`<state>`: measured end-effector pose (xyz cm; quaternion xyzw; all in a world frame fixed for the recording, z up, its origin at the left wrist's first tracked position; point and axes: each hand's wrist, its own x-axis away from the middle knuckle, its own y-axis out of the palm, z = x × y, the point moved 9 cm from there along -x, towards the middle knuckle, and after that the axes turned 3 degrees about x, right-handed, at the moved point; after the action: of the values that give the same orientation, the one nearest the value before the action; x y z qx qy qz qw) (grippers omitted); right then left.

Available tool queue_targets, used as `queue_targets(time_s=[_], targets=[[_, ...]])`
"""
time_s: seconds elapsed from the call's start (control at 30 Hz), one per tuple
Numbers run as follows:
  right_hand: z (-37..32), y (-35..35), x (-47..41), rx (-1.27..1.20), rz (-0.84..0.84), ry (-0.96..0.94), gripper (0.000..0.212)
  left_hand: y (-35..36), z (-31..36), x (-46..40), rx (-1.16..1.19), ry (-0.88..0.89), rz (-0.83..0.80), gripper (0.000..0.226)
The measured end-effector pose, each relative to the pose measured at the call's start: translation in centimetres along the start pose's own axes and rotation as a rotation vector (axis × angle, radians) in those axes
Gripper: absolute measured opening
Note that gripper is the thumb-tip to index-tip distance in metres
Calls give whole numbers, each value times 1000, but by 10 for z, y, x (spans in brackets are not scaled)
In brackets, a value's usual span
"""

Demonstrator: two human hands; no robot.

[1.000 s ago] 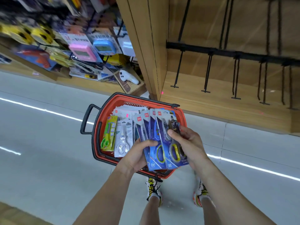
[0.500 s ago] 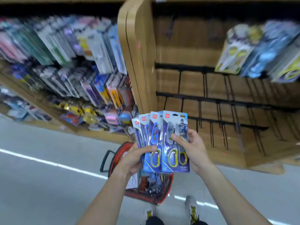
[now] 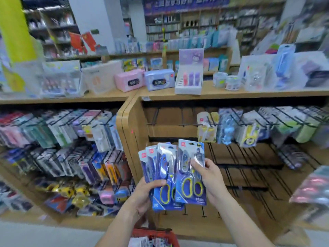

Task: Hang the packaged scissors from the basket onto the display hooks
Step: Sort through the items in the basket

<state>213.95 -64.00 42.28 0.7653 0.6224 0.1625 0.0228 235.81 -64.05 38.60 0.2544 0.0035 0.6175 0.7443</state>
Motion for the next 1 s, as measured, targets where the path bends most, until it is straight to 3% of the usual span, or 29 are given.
queue_targets(time_s=[0.13,0.37,1.0], targets=[[-7,-15,-25,-4,77,-6,20,-12,-9,-4,29,-25,15,108],[-19,-17,-66,133,74,-74,14,-26,-17,-14,88,-78,15,108],[-21,10,-108,175,51,-154,14,-17,-2,-40,56,-83,-14,110]])
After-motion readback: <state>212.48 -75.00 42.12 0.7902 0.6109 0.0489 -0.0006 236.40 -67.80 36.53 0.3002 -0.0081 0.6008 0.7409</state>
